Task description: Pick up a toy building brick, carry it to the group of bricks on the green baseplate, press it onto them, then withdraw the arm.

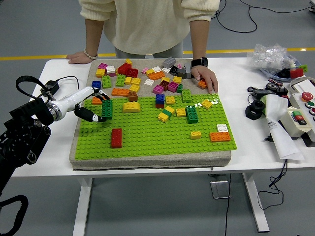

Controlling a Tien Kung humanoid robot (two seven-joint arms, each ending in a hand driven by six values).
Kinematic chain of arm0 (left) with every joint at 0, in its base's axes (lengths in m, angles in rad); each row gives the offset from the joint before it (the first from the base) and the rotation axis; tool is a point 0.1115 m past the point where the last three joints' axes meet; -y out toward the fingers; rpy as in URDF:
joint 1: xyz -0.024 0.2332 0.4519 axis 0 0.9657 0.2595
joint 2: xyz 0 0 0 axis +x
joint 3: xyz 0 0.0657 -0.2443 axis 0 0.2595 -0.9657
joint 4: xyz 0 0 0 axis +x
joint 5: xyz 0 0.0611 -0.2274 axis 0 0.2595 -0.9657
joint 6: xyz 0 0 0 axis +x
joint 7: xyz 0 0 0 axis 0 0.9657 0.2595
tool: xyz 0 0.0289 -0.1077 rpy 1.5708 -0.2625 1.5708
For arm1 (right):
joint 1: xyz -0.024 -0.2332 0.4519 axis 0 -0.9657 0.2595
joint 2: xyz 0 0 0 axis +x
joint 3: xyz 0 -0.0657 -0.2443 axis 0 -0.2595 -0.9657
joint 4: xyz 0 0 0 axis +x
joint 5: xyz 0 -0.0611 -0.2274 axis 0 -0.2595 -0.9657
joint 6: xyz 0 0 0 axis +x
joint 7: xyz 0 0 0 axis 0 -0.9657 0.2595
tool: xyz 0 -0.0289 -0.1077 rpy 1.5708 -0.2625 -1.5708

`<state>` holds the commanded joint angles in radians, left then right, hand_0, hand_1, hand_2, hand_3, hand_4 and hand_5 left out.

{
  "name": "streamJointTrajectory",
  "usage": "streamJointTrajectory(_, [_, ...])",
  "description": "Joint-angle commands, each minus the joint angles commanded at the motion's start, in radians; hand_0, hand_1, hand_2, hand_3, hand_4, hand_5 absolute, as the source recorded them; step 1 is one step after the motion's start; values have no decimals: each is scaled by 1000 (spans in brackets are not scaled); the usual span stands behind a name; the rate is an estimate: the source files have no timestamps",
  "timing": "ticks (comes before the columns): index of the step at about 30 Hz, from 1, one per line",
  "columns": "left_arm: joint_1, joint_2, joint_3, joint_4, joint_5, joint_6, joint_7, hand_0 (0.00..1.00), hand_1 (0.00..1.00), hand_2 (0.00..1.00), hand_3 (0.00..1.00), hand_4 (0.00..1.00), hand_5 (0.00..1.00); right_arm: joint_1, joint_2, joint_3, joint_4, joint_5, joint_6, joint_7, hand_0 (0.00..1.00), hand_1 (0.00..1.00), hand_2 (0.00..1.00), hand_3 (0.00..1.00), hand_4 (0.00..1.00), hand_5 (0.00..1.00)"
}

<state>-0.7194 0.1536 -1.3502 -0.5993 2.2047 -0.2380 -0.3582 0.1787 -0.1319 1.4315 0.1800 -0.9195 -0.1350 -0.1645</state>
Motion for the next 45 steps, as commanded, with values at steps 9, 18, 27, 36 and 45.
streamJointTrajectory(9, [56,-12,11,-93,-11,-7,24,998,801,560,634,803,72,1,-8,8,0,-2,2,10,793,706,751,715,908,553])
streamJointTrajectory(18, [106,-29,45,-183,-29,-21,56,998,798,557,621,796,73,0,-16,10,0,-8,2,18,792,706,751,715,908,553])
streamJointTrajectory(27, [137,-36,86,-278,-63,-23,96,998,792,559,609,812,80,2,-30,15,0,-16,5,18,793,706,751,714,908,554])
streamJointTrajectory(36, [174,-49,107,-318,-53,-28,115,998,789,557,604,802,78,3,-36,14,0,-19,9,23,792,705,751,715,908,553])
streamJointTrajectory(45, [191,-58,120,-301,-46,-23,119,998,788,556,601,800,78,2,-39,15,0,-20,10,20,792,706,751,716,908,553])
